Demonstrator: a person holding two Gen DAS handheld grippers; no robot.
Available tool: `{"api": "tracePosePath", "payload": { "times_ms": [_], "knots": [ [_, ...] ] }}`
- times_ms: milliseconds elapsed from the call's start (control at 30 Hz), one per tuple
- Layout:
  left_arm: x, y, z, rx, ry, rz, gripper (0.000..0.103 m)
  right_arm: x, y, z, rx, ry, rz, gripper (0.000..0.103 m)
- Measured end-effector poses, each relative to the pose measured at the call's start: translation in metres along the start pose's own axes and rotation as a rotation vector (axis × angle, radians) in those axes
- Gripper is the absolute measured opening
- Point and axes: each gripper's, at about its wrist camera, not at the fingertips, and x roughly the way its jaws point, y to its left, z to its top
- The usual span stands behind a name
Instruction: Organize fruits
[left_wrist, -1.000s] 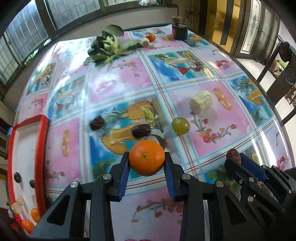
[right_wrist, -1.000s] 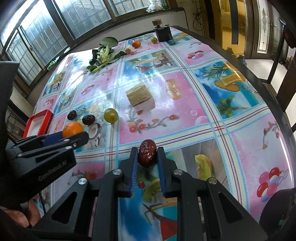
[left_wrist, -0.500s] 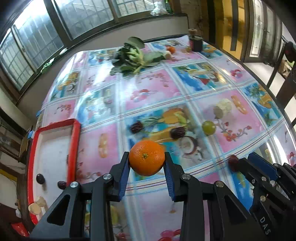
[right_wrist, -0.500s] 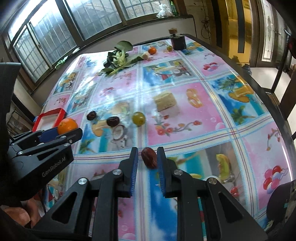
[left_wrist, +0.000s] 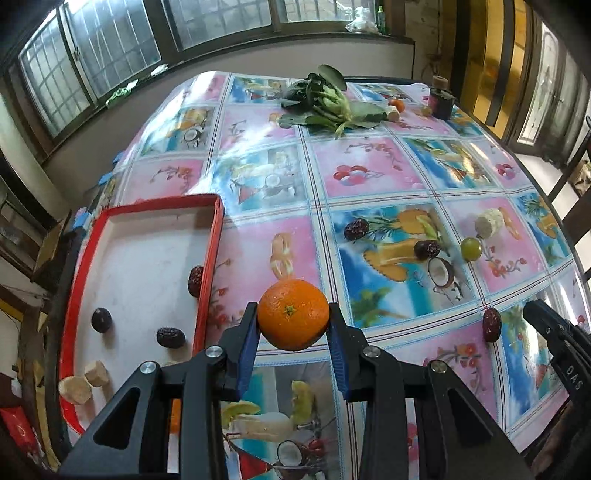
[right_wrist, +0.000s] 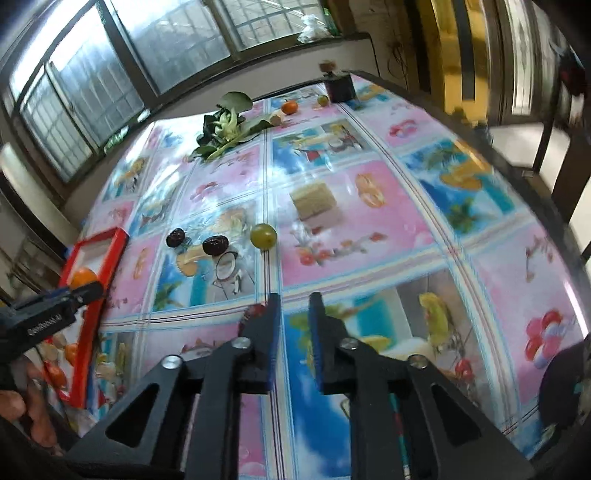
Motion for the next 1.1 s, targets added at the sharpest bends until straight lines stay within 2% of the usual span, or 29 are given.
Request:
{"api": "tracePosePath", "payload": {
  "times_ms": [67,100,133,167,200,267,333,433,833,1100],
  "knots": [
    [0.005,0.0,-0.002,-0.002,0.013,-0.008,0.035,-0.002,0.004,-0.002,-0.013,-0.002,0.026,0.02],
    [0.008,-0.001,-0.003,-0.002,0.018,-0.015,0.035,-0.003,0.01,-0.002,-0.029,-0.01,0.036,0.027],
    [0.009,-0.001,-0.004,-0.005,0.021,-0.025,0.035,-0.002,0.018,-0.002,-0.049,-0.014,0.043,0.041],
    [0.01,-0.002,-0.004,-0.007,0.023,-0.033,0.035,0.001,0.028,-0.002,-0.082,-0.011,0.027,0.046],
    [0.011,-0.001,-0.005,-0.007,0.027,-0.036,0.035,0.005,0.034,-0.002,-0.106,-0.007,0.006,0.048],
    [0.013,0.0,-0.006,-0.007,0.033,-0.042,0.035,0.014,0.044,-0.003,-0.139,0.013,0.014,0.047],
    [0.012,0.0,-0.007,-0.006,0.034,-0.047,0.035,0.024,0.05,-0.005,-0.17,0.044,-0.051,0.035],
    [0.013,0.002,-0.007,-0.009,0.034,-0.054,0.035,0.036,0.048,-0.011,-0.188,0.091,-0.107,0.023],
    [0.011,0.005,-0.006,0.005,0.031,-0.061,0.035,0.034,0.055,-0.011,-0.205,0.101,-0.126,0.022],
    [0.0,0.021,-0.007,-0.013,0.006,-0.045,0.035,0.024,0.09,-0.001,-0.225,0.089,-0.045,0.023]
  ]
}}
